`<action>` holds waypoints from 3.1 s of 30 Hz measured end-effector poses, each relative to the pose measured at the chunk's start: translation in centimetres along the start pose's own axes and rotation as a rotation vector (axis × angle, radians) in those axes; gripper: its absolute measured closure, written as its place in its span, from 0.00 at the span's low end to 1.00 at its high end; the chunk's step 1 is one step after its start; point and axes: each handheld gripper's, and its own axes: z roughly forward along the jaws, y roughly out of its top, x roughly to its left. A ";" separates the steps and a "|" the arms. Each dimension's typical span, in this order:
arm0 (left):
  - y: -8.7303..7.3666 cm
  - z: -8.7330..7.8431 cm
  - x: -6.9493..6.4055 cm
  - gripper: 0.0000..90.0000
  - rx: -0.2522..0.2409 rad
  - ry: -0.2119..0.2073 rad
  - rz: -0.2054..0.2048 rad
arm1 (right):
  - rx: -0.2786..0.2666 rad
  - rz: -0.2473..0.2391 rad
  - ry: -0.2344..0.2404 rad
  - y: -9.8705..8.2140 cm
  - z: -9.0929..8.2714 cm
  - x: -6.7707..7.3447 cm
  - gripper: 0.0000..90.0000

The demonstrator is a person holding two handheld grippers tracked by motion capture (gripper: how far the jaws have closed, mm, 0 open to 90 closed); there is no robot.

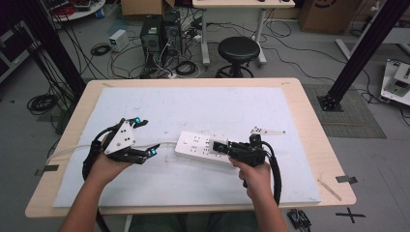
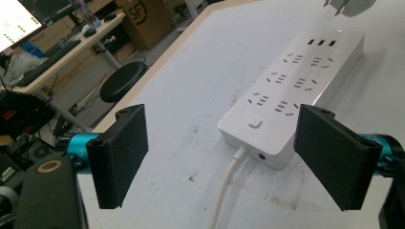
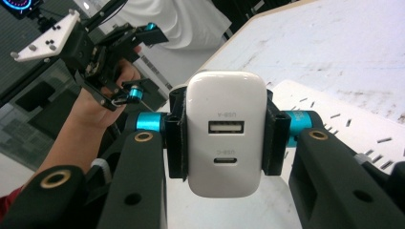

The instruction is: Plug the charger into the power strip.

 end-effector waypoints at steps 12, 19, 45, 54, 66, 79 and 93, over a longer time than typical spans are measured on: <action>-0.4 -0.5 0.0 0.21 0.001 0.013 -0.001 | -0.048 0.061 -0.033 0.7 1.0 -0.7 0.70; -0.5 -0.4 0.1 0.21 -0.001 0.013 -0.005 | -0.163 0.132 -0.129 0.8 0.8 -1.0 0.70; -1.1 -0.3 -0.2 0.21 0.010 0.002 -0.001 | -0.322 -0.251 -0.559 0.5 -1.2 1.2 0.70; -1.4 -0.5 0.0 0.21 0.009 0.008 -0.007 | -0.115 -0.392 -0.514 2.0 -1.8 1.5 0.70; -2.1 -0.8 0.0 0.21 0.000 0.010 -0.022 | 0.131 -0.545 -0.506 3.9 -0.4 1.9 0.70; -3.0 -1.1 0.2 0.21 -0.013 0.017 -0.047 | 0.394 -0.699 -0.494 5.6 1.1 1.6 0.70; -3.2 -1.2 0.3 0.21 -0.019 0.017 -0.052 | 0.594 -0.808 -0.488 6.5 2.2 1.4 0.70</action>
